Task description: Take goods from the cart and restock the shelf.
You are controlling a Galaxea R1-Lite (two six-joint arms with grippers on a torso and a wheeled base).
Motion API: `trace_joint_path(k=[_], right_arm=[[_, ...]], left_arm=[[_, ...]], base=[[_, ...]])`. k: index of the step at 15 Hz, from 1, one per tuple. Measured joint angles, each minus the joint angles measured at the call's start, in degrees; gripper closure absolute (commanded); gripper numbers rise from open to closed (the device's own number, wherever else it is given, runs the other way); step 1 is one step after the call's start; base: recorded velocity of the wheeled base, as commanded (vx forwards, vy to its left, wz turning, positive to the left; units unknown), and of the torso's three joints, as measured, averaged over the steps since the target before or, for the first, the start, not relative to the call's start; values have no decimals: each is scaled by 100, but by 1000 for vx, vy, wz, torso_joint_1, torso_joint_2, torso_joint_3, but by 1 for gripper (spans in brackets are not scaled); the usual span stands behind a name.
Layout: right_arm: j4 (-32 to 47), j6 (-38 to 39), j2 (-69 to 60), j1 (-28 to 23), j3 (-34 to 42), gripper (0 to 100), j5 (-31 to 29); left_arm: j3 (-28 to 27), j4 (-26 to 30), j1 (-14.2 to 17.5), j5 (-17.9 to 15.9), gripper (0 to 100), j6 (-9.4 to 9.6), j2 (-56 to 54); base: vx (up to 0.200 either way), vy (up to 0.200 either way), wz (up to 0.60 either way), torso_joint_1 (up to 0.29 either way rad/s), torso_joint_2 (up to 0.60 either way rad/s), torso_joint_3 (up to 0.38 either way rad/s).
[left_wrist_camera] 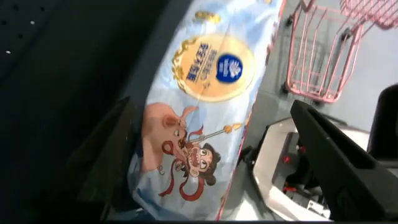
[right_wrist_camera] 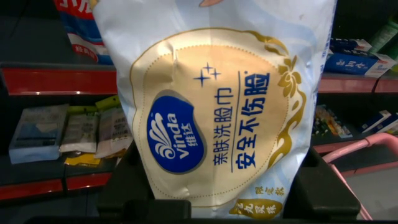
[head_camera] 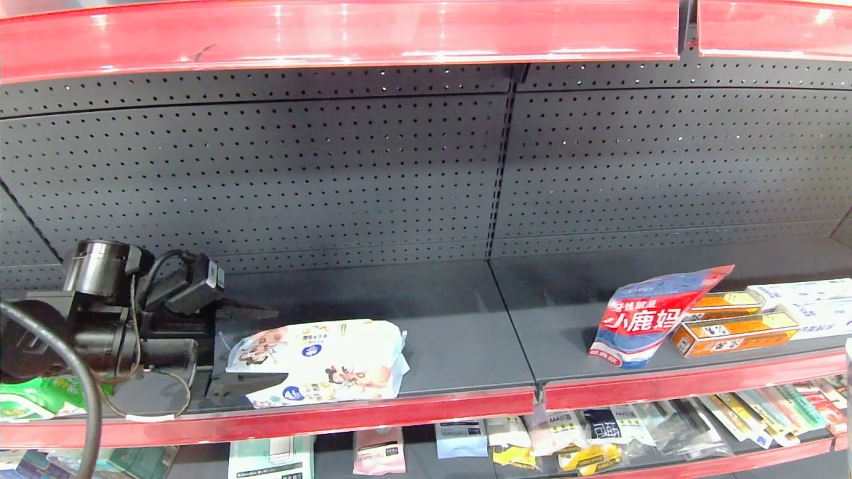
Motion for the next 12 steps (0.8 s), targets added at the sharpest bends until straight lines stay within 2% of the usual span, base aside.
trace_joint_path(k=[1,2,3,4,5,6,7,8,9,10,12], right_arm=[[0,-2,0,0,0,100,9],[0,0,0,-2,0,100,11],[0,5,0,0,0,100,13],[0,5,0,-2,0,100,17],[0,6,0,0,0,100,17],[2,6,0,-2,-16,100,13],[0,5,0,-2,-55,100,-5],[17,2,0,-2,-140,100,-16],[30,-5,5,-4,-265,100,-2],[55,-22,18,-9,-389,100,28],[60,-44,162,27,-611,100,156]], left_arm=[[-9,-132,0,9,0,-419,-141],[-18,-263,5,33,0,-580,-238],[-9,-560,41,151,0,-881,-308],[4,-1085,105,477,0,-1426,-345],[24,-1624,154,1076,0,-2021,-362],[52,-2185,171,1815,0,-2558,-373],[94,-2611,149,2582,0,-2914,-375],[163,-2995,110,3365,0,-3209,-383],[276,-3359,61,3835,0,-3482,-405],[422,-3461,6,3888,0,-3660,-483],[827,-3460,-44,3591,0,-3827,-905]], base=[[0,0,0,0,0,0],[0,0,0,0,0,0],[0,0,0,0,0,0],[0,0,0,0,0,0],[0,0,0,0,0,0],[0,0,0,0,0,0],[0,0,0,0,0,0],[0,0,0,0,0,0],[0,0,0,0,0,0],[0,0,0,0,0,0],[0,0,0,0,0,0]])
